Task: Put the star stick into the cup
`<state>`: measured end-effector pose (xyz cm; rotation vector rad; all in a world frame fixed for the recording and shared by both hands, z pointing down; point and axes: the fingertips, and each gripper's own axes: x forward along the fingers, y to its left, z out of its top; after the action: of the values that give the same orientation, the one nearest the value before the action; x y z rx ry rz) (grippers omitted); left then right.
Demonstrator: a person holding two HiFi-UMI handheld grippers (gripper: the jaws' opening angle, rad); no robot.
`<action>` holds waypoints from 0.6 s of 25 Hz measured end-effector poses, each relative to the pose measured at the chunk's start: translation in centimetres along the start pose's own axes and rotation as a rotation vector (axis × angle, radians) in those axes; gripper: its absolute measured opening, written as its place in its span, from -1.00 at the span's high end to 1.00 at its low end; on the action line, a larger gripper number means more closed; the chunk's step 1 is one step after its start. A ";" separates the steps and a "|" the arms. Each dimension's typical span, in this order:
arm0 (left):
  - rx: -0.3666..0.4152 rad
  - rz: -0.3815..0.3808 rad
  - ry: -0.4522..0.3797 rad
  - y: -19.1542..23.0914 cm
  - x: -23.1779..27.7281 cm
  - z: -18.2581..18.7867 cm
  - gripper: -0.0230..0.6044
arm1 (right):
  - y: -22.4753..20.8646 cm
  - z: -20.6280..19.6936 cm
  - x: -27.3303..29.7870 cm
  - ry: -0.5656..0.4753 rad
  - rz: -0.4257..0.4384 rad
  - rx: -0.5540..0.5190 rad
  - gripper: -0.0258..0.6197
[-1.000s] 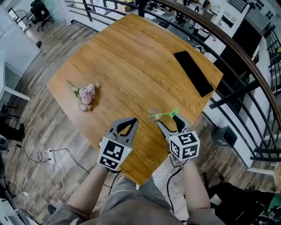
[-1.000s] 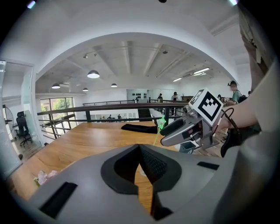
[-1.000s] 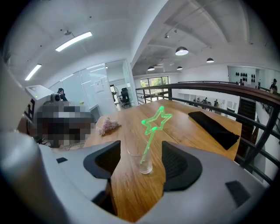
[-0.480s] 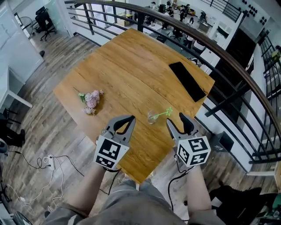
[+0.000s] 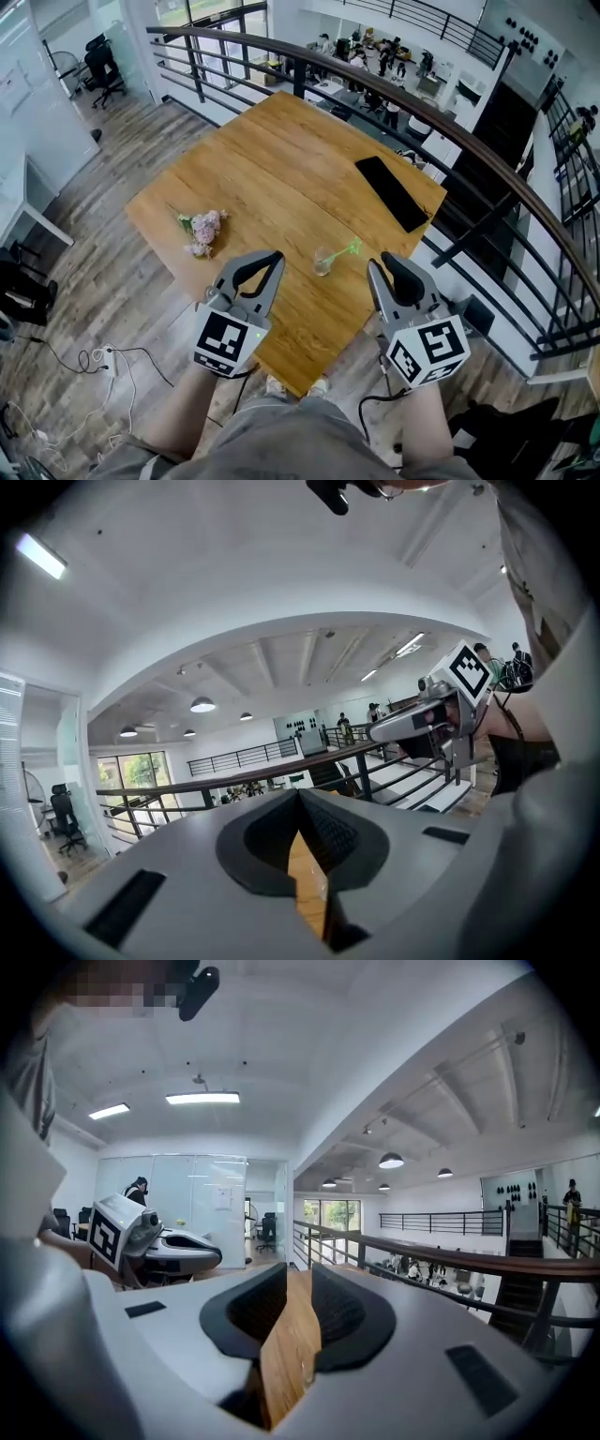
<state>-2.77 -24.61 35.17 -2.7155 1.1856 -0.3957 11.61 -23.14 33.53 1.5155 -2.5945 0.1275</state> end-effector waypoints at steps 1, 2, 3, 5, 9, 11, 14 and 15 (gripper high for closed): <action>0.004 0.005 -0.011 0.0 -0.6 0.5 0.88 | 0.5 0.5 -0.5 -0.015 0.004 -0.001 0.62; 0.005 0.009 -0.021 -0.1 -1.1 0.9 0.88 | 0.9 1.1 -1.0 -0.028 0.007 0.000 0.65; 0.006 0.013 -0.029 -0.1 -1.7 1.2 0.88 | 1.3 1.5 -1.5 -0.041 0.010 0.002 0.68; 0.004 0.017 -0.040 -0.3 -2.5 1.7 0.88 | 2.0 2.2 -2.4 -0.061 0.013 0.008 0.73; -0.011 0.021 -0.060 -0.9 -3.9 2.2 0.88 | 3.2 2.1 -4.0 -0.065 0.022 0.020 0.76; -0.018 0.019 -0.061 -1.2 -4.6 2.1 0.88 | 3.7 1.7 -4.6 -0.056 0.027 0.027 0.79; -0.016 0.018 -0.047 -1.5 -5.1 1.4 0.88 | 3.9 0.9 -5.2 -0.054 0.014 0.028 0.83; -0.009 0.018 -0.035 -1.7 -5.2 0.9 0.88 | 3.9 0.5 -5.4 -0.050 0.006 0.026 0.83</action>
<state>-4.71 -19.58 33.74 -2.7053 1.2047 -0.3399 10.77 -16.66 32.18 1.5386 -2.6466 0.1254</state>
